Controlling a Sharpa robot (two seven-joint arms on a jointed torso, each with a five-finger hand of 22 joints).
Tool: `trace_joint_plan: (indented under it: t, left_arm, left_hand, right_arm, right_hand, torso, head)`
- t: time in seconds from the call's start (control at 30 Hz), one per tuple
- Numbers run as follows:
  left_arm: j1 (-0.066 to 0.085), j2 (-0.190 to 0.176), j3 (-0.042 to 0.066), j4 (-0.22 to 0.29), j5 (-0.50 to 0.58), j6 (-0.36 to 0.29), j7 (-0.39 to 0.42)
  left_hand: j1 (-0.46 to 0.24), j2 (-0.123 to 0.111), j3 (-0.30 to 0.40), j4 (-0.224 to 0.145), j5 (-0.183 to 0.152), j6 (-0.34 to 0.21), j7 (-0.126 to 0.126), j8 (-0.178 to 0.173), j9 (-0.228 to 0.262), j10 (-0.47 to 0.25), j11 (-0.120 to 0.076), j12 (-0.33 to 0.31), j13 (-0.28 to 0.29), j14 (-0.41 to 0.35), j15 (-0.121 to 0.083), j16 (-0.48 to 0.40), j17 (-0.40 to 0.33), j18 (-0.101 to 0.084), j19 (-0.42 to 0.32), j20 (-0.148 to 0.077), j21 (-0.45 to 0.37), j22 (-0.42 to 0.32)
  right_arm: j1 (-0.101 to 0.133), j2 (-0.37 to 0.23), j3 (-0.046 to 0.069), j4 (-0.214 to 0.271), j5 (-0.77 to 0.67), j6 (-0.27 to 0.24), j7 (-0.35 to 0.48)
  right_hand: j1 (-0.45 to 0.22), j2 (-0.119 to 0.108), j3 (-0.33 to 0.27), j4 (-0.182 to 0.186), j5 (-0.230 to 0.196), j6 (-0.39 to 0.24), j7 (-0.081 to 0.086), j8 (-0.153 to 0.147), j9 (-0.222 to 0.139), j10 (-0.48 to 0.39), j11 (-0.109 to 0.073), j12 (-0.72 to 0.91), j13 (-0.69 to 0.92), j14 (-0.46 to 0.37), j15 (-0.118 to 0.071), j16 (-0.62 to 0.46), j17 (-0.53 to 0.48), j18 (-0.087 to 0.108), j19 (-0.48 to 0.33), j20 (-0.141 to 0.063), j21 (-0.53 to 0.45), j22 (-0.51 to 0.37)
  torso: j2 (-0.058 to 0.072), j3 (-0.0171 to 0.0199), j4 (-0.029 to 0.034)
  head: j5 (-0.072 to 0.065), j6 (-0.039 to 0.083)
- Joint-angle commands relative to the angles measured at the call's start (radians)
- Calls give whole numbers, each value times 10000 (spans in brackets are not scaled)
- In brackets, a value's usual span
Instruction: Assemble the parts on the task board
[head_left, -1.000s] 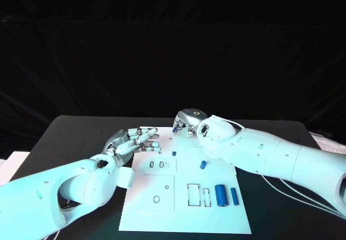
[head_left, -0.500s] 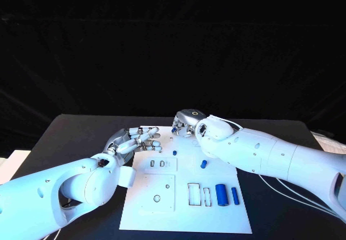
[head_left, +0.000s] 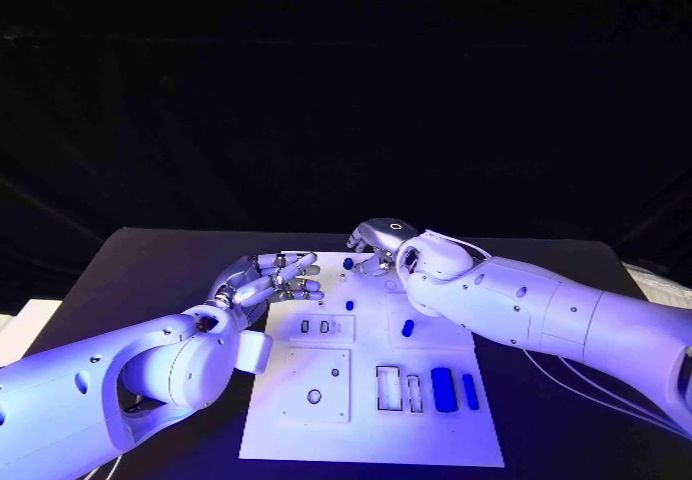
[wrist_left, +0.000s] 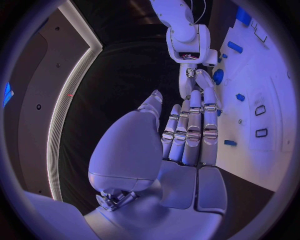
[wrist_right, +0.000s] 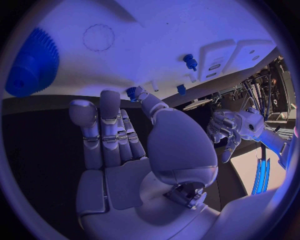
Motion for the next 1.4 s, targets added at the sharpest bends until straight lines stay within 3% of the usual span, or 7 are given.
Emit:
trace_joint_plan:
  t: [0.03, 0.27, 0.53, 0.73, 1.0, 1.23, 1.4]
  left_arm:
    - [25, -18, 9, -26, -44, 183, 31]
    - [41, -77, 8, -179, -39, 184, 29]
    - [43, -56, 5, -340, -6, 222, 34]
    - [42, -5, 4, -392, 0, 275, 36]
    - [40, 3, 3, -408, 1, 310, 32]
    - [39, 18, 3, -417, 1, 344, 20]
    - [39, 23, 3, -421, 1, 345, 26]
  left_hand:
    - [0, 90, -11, -56, -24, 1, 33, -56, -7, -29, 0, -48, -9, -12, 37, -50, 10, 181, 8, 67, -66, -15]
    - [10, 100, -3, -72, -24, 2, 31, -62, -6, -27, -1, -56, -8, -11, 36, -58, 22, 182, 10, 67, -67, -15]
    - [10, 100, -3, -72, -24, 2, 31, -62, -6, -27, -1, -56, -8, -11, 36, -58, 22, 182, 10, 67, -67, -15]
    - [18, 101, 0, -85, -25, 1, 29, -67, -6, -27, -2, -62, -9, -13, 36, -66, 30, 182, 9, 67, -69, -16]
    - [18, 101, 0, -85, -25, 1, 29, -67, -6, -27, -2, -62, -9, -13, 36, -66, 30, 182, 9, 67, -69, -16]
    - [18, 101, 0, -85, -25, 1, 29, -67, -6, -27, -2, -62, -9, -13, 36, -66, 30, 182, 9, 67, -69, -16]
    - [18, 101, 0, -85, -25, 1, 29, -67, -6, -27, -2, -62, -9, -13, 36, -66, 30, 182, 9, 67, -69, -16]
  right_arm:
    - [4, -303, 6, 365, 90, -492, -16]
    - [23, -1732, 108, 1849, 760, -789, 60]
    - [112, -3149, 220, 3063, 2121, 85, -391]
    - [158, -3471, 236, 2899, 2462, 1009, -793]
    - [163, -3254, 235, 2332, 2637, 1305, -915]
    - [142, -2938, 221, 2015, 2671, 1494, -899]
    - [114, -2737, 206, 1881, 2662, 1551, -835]
  right_hand:
    - [169, 66, -159, 44, 104, 134, -6, 62, 55, 167, -17, 196, 45, 12, 7, -49, -75, 108, 7, 12, -4, 16]
    - [264, 259, -249, 246, 509, 801, -186, 160, 108, 1432, -247, 823, 151, 231, -153, 386, 348, -18, 339, -106, 462, 727]
    - [117, -209, -803, 463, 1143, 729, -346, 51, 56, 3705, -640, 2382, 1220, 759, -473, 2554, 2832, -352, 1156, -397, 1717, 2627]
    - [455, -59, -1586, 939, 1433, 557, -369, 133, 73, 2707, -678, 6539, 5984, 757, -409, 4418, 5016, -522, 1397, -437, 2552, 3776]
    - [602, 39, -1789, 1165, 1445, 450, -297, 151, 70, 2423, -589, 7423, 7263, 708, -413, 4501, 5126, -519, 1312, -356, 2599, 3791]
    - [694, 82, -1902, 1258, 1473, 567, -314, 274, 92, 2782, -587, 8745, 8745, 711, -409, 4592, 5273, -521, 1278, -345, 2635, 3836]
    - [758, 136, -2119, 1348, 1461, 599, -294, 372, 86, 3753, -553, 11499, 11529, 1073, -368, 6094, 7290, -557, 1313, -297, 2717, 3999]
  torso:
    - [1, 18, -22]
    - [-25, 51, -135]
    - [-81, 102, -302]
    - [-109, 124, -350]
    - [-102, 109, -339]
    - [-90, 107, -324]
    - [-94, 104, -333]
  head:
    - [5, 18]
    - [75, 70]
    - [68, 93]
    - [73, 101]
    - [14, 90]
    - [-3, 72]
    - [6, 59]
